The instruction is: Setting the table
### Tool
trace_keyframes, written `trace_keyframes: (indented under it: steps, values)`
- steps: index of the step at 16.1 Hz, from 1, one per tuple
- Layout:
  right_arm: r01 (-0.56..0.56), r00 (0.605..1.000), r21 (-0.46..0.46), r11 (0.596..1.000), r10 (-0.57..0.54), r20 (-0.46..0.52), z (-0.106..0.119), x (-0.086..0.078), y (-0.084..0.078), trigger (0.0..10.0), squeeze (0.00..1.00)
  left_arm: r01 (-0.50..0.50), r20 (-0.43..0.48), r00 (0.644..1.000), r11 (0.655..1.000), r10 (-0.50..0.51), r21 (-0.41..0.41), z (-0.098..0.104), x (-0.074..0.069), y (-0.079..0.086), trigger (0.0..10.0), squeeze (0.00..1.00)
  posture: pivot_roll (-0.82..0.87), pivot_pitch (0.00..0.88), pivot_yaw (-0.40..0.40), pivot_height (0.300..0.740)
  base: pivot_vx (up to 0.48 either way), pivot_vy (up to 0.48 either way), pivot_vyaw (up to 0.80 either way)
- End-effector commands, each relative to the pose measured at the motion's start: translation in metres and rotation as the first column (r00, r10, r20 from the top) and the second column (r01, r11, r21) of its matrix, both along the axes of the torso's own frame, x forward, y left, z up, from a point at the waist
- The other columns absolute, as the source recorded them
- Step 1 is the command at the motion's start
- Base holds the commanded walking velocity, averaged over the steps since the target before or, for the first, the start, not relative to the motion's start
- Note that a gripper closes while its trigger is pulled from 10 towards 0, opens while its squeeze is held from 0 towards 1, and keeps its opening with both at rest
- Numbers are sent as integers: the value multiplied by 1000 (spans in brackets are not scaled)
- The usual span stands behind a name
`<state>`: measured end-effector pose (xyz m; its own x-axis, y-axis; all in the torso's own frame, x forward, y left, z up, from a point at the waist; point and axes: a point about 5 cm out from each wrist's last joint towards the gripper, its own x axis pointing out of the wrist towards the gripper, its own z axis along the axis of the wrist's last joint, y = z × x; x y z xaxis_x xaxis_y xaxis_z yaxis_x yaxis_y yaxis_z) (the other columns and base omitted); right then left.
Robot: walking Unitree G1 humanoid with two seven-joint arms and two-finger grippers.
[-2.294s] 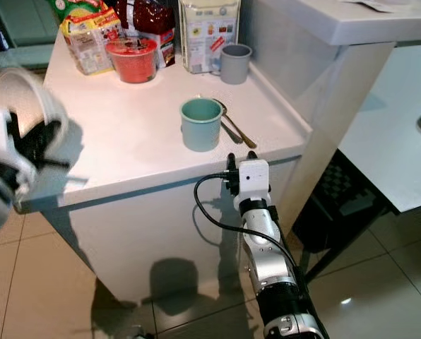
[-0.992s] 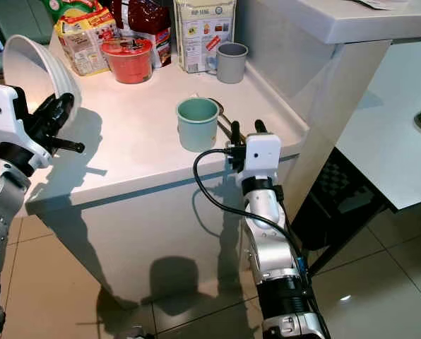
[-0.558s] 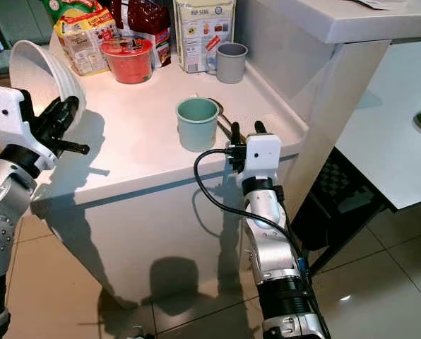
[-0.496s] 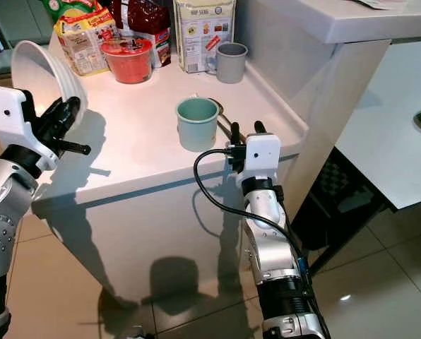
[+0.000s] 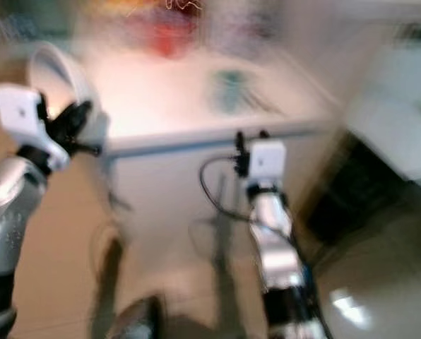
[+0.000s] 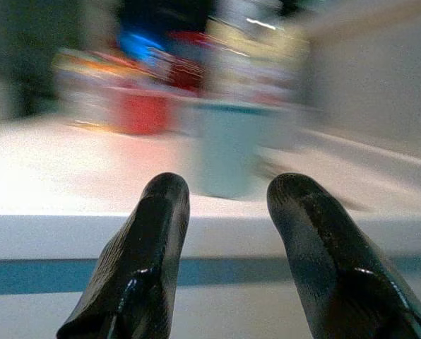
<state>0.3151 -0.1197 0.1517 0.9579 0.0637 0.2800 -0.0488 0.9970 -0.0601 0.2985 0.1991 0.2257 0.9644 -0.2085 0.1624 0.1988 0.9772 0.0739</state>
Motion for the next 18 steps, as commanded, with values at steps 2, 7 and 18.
trace_keyframes:
  steps: [2, 7, 18]
  values:
    - [-19, 993, -1, 1000, 19, -119, -30, -14, -7, 10000, 0, -24, 28, 999, 1000, 23, 16, 5, -1, 5, 0, 0, 176, 0, 38, 740, 0, 0, 0]
    - [-20, 973, -50, 999, 8, -231, -65, -40, -20, 10000, 0, -18, 17, 1000, 1000, 17, 25, 2, 0, 5, 0, 0, 163, 0, 36, 740, 0, 0, 0]
    - [-20, 976, -30, 999, 13, -216, -60, -37, -11, 10000, 0, 63, 8, 998, 995, -64, 74, -6, 2, -6, 0, 0, 156, 0, 42, 740, 0, 0, 0]
